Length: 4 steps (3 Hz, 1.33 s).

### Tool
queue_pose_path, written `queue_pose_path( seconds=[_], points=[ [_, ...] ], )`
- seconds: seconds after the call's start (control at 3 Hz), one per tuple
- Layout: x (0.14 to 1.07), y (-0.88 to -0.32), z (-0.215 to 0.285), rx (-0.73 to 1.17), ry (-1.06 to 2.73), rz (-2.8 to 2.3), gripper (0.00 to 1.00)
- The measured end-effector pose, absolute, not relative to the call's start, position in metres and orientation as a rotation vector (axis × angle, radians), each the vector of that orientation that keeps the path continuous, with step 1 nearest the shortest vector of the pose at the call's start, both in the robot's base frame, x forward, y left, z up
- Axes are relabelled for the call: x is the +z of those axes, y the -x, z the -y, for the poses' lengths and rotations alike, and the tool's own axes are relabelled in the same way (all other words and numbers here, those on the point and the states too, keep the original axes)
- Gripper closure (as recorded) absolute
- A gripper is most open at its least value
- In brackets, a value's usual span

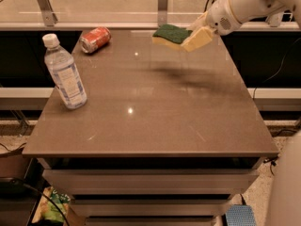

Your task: Move sponge near blue plastic bottle

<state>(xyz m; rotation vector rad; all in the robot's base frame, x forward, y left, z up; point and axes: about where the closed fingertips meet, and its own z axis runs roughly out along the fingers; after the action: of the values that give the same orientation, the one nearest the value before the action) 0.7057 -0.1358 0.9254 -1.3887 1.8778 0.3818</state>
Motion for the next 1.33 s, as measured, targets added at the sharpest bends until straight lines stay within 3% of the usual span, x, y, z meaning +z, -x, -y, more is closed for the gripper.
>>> queue_pose_path(
  seconds=[1.33],
  points=[
    [0.869,-0.609,0.106,0.388,1.475,-1.901,1.00]
  ],
)
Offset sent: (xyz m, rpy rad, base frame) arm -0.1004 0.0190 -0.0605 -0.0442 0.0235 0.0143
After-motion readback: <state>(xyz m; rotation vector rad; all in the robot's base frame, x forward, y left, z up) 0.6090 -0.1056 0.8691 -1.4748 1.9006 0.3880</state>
